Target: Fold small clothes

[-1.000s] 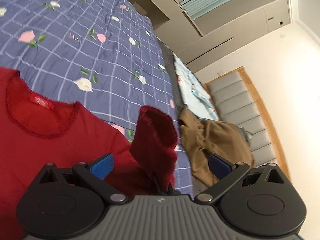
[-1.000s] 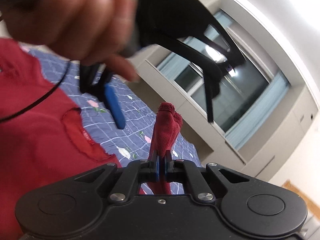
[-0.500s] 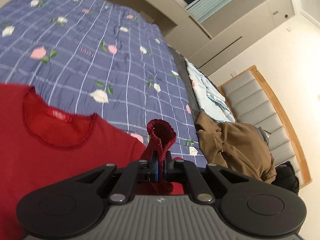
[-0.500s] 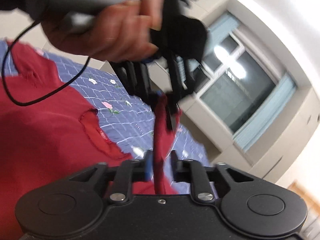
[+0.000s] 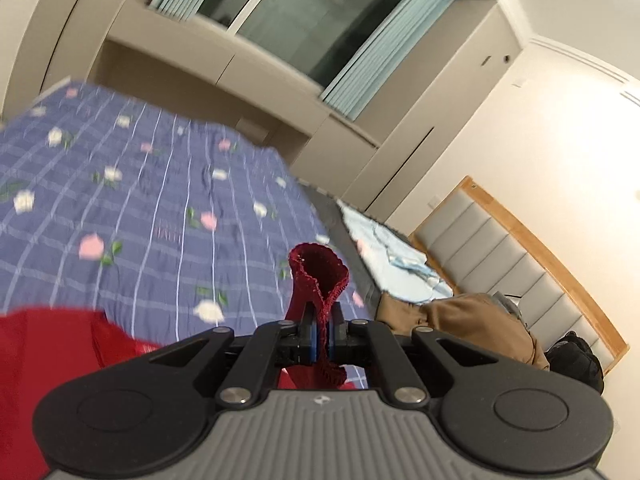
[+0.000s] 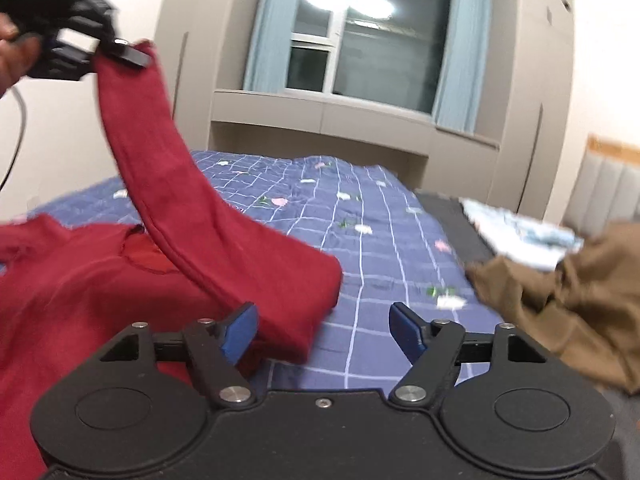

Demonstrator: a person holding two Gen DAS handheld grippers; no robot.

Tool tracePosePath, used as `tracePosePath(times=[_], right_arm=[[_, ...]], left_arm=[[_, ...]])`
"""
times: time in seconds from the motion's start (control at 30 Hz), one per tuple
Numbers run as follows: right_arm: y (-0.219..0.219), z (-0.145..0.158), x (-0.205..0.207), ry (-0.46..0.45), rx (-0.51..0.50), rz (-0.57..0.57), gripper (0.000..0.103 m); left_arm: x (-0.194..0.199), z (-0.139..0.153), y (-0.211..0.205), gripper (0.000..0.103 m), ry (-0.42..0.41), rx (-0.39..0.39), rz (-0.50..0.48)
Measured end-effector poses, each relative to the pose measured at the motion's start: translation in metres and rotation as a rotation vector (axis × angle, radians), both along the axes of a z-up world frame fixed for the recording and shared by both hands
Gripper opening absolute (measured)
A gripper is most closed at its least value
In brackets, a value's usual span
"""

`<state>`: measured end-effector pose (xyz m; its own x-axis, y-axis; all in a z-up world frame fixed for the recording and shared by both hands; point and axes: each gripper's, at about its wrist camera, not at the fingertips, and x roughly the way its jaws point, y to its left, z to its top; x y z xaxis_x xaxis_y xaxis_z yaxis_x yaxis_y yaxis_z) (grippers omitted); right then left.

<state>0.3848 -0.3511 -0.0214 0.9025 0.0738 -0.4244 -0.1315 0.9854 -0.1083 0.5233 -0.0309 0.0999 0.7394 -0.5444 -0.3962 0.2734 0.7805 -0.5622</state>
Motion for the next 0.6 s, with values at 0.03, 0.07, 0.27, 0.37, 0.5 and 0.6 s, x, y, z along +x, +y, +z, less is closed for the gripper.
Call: tracePosePath(times=[0.03,0.07,0.27,0.37,0.5,0.6], right_arm=[[-0.006,0.002,0.0,0.007,0.04,-0.006,0.075],[-0.009,0.002,0.004,0.015,0.078,-0.009,0.075],[-0.037,0.005,0.043,0.113,0.365,-0.036,0.076],[-0.045,0.0,0.074,0.18,0.461,-0.067,0.076],[-0.045,-0.004,0.121,0.266,0.495,-0.084,0.076],[-0.046,-0.017,0.156,0.362,0.526,-0.117,0.073]], left_arm=[[-0.003,0.006,0.0,0.004,-0.019,0.011,-0.005],[-0.006,0.011,-0.001,0.004,-0.033,0.022,-0.01],[-0.019,0.022,-0.008,0.004,-0.066,0.069,-0.029],[-0.025,0.022,-0.011,0.004,-0.069,0.074,-0.039],[-0.028,0.02,-0.016,0.004,-0.079,0.081,-0.053],[-0.029,0.02,-0.018,0.004,-0.088,0.094,-0.056]])
